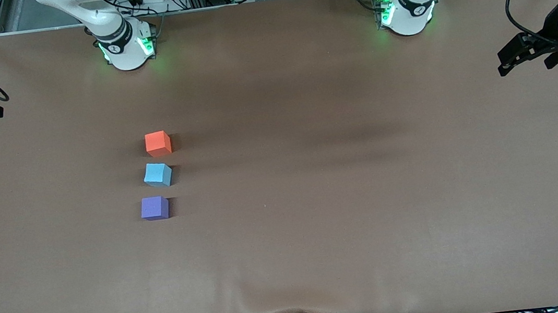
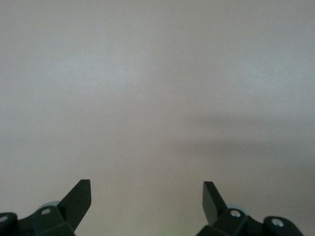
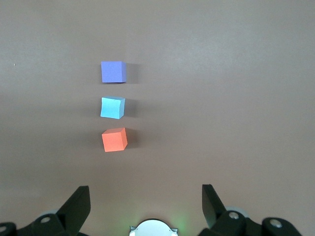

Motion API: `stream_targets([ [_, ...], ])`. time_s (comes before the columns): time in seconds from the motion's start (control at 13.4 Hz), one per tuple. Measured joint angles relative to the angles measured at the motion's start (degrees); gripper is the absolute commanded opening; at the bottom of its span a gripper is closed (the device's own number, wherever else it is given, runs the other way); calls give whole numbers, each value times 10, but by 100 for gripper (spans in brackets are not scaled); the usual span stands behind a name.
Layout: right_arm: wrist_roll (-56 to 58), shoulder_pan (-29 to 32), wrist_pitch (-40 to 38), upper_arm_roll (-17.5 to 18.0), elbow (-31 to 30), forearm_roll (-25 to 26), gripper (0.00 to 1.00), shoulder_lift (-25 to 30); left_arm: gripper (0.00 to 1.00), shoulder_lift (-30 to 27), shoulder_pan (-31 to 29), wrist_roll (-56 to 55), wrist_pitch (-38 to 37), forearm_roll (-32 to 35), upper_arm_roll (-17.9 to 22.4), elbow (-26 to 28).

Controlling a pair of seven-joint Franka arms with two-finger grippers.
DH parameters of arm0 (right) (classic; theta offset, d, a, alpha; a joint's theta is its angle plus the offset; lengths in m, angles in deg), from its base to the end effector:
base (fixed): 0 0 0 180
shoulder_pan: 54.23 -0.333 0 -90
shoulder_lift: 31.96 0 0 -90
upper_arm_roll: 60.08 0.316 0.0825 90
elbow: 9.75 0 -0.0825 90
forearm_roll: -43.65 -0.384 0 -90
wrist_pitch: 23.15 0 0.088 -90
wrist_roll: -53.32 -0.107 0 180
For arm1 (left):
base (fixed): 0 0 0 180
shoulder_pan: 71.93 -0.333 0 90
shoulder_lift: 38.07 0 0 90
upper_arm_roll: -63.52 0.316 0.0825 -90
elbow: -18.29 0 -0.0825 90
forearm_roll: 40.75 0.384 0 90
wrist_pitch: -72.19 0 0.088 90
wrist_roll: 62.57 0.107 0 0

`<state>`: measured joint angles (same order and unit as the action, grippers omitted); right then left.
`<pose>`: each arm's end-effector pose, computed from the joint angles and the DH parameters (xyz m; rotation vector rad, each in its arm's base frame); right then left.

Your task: Place blue block between orange and purple blocks

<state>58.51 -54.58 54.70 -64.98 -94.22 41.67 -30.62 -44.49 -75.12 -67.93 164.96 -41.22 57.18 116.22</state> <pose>0.5229 -0.0380 0.6641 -3.0947 -0.0263 0.1376 0.5222 -0.0328 0.6232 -3.1382 -0.0619 -0.0338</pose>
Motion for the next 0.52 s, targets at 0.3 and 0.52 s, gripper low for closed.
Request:
stream_targets([
  [0.3,0,0,0,-1,0,0,100,0,100,0,-1,0,3,0,2,0],
  [0.52,0,0,0,1,0,0,100,-1,100,1,-1,2,4,0,2,-2],
])
